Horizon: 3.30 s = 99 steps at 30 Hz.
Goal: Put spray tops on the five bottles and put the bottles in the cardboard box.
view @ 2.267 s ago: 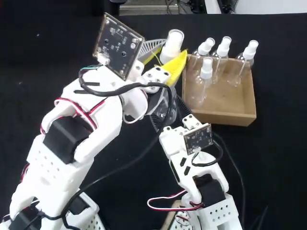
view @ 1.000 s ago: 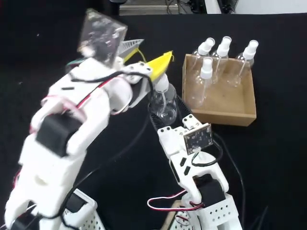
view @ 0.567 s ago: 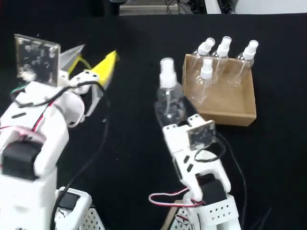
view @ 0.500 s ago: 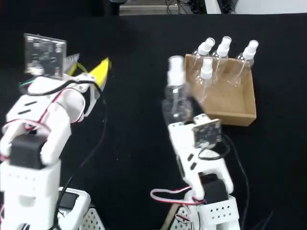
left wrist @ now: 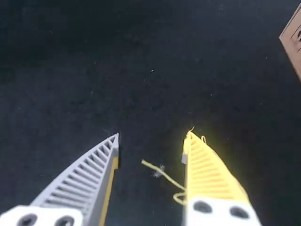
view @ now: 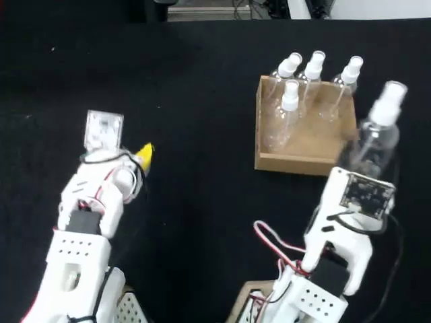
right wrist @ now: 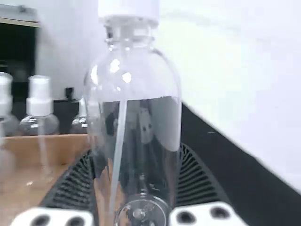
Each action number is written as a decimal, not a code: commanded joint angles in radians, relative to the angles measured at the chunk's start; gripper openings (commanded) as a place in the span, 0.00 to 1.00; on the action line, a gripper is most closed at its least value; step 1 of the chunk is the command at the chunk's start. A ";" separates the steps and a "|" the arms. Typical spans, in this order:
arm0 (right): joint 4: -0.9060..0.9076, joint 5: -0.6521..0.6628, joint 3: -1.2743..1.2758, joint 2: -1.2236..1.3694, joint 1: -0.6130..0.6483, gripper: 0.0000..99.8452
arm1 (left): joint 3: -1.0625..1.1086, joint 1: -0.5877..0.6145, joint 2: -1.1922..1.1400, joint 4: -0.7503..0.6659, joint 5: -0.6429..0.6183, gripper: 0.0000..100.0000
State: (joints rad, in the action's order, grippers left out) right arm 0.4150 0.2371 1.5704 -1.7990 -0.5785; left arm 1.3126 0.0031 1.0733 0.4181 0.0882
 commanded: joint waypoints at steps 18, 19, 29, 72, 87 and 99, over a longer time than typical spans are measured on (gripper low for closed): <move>-0.815 0.049 -0.056 0.687 -0.224 0.01 | 0.315 -0.156 0.037 -0.310 0.005 0.21; -0.872 0.049 -0.064 0.754 -0.235 0.01 | 0.315 -0.154 0.037 -0.310 0.006 0.21; -1.218 -0.104 -0.288 1.449 -0.361 0.01 | 0.317 -0.148 0.037 -0.305 0.009 0.21; -1.973 -0.161 -0.924 2.795 -0.411 0.24 | 0.326 -0.150 0.037 -0.311 0.011 0.21; -1.972 -0.161 -0.924 2.792 -0.410 0.25 | 0.326 -0.148 0.037 -0.311 0.011 0.21; -1.979 -0.161 -0.868 2.789 -0.322 0.36 | 0.328 -0.148 0.037 -0.311 0.011 0.21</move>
State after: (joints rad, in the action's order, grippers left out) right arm -1.5459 0.0806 0.6820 1.0058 -0.9406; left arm 1.6471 -0.1396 1.0932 0.1281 0.0944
